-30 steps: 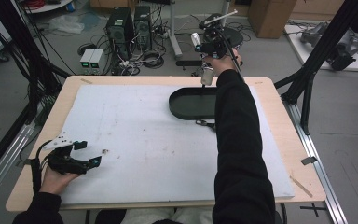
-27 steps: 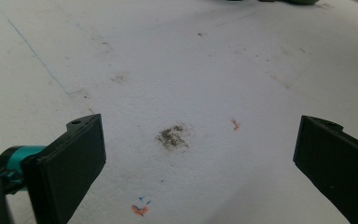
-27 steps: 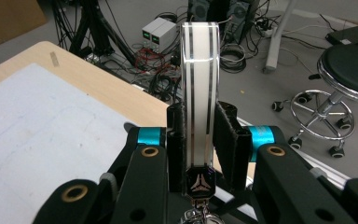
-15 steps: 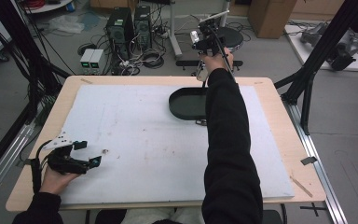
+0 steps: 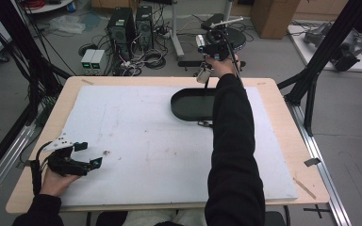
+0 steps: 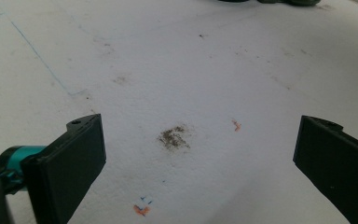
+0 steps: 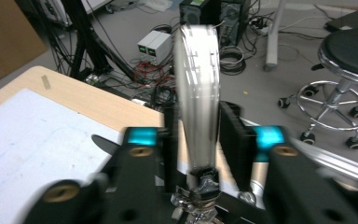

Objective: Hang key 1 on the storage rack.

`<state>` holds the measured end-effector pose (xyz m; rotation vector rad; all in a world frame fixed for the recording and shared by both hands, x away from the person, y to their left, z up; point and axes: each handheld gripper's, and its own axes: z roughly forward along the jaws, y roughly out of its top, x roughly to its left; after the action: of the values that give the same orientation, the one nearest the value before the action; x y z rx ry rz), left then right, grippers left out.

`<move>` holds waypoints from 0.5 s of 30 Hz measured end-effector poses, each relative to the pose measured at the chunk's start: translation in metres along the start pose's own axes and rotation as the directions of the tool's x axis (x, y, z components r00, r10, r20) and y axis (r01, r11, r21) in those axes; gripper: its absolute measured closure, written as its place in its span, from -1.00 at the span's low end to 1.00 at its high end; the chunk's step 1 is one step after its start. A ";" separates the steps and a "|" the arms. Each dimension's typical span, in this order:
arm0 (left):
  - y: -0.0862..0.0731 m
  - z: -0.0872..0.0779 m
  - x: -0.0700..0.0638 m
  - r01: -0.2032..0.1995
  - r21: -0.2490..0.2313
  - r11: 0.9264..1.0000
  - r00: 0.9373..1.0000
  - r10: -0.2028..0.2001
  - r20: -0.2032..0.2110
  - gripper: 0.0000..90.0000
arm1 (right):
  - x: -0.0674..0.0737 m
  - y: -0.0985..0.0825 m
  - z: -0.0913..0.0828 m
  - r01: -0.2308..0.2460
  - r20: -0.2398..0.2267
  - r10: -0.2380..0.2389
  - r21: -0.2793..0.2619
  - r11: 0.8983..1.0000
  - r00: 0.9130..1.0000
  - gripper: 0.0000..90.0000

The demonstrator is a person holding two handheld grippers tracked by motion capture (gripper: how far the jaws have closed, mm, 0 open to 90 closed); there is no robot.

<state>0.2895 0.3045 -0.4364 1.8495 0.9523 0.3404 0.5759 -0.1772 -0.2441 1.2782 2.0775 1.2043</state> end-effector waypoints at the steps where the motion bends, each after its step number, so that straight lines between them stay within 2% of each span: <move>1: 0.000 0.000 0.000 0.003 -0.001 1.000 1.000 -0.003 -0.002 -0.94 | -0.001 -0.003 -0.004 -0.003 -0.023 0.003 -0.013 1.000 1.000 0.36; 2: 0.000 0.000 0.000 0.002 0.000 1.000 1.000 -0.002 -0.001 -0.94 | -0.001 -0.005 -0.006 -0.004 -0.027 0.003 -0.022 1.000 1.000 0.27; 4: 0.000 -0.001 -0.001 -0.001 0.000 1.000 1.000 0.001 -0.002 -0.94 | -0.001 -0.010 -0.008 0.007 -0.077 -0.009 -0.019 1.000 0.997 0.01; 5: 0.000 -0.001 -0.001 -0.001 -0.002 1.000 1.000 0.001 -0.002 -0.94 | 0.000 -0.012 -0.009 0.015 -0.084 -0.015 -0.011 1.000 0.996 -0.09; 7: 0.000 -0.001 -0.001 -0.002 -0.001 1.000 1.000 0.002 -0.003 -0.94 | 0.003 -0.014 -0.008 0.032 -0.043 -0.031 0.027 0.999 0.999 -0.39; 10: 0.000 -0.001 -0.001 -0.002 -0.003 1.000 1.000 0.002 -0.004 -0.94 | 0.007 -0.015 -0.011 0.055 -0.047 -0.053 0.041 0.998 0.997 -0.75; 13: 0.000 -0.001 -0.001 -0.001 -0.004 1.000 1.000 0.001 -0.004 -0.94 | 0.011 -0.014 -0.017 0.077 -0.044 -0.076 0.034 0.996 0.996 -0.99; 15: 0.000 -0.001 -0.001 0.000 -0.004 1.000 1.000 0.000 -0.004 -0.94 | 0.013 -0.014 -0.020 0.094 -0.056 -0.092 0.032 0.995 0.994 -0.99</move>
<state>0.2878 0.3043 -0.4354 1.8453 0.9540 0.3458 0.5482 -0.1780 -0.2437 1.1615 2.1798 1.1797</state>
